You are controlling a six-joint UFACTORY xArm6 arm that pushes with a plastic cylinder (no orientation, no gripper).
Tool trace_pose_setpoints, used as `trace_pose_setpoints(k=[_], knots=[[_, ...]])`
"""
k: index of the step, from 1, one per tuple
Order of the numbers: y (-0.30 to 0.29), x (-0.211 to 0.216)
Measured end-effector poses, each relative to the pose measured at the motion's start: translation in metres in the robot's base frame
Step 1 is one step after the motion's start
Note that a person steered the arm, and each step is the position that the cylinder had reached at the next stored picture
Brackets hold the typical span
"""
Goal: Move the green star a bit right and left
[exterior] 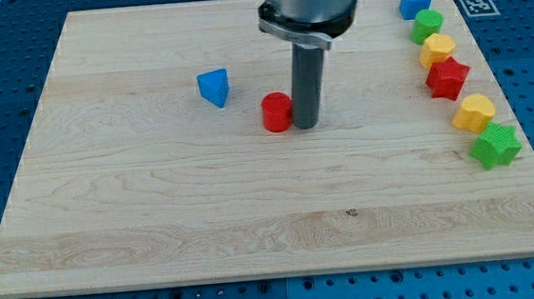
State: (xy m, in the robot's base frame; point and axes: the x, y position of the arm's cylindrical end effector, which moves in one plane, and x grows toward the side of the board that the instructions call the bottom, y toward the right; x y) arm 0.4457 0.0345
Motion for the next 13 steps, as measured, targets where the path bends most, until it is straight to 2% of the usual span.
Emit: trace_pose_setpoints(k=[2,3,4,5,7,8,11,13], knots=[[-0.058,0.000],[-0.062,0.005],[-0.035,0.045],[0.022,0.090],[0.164,0.098],[0.212,0.099],[0.295,0.094],[0.272,0.076]])
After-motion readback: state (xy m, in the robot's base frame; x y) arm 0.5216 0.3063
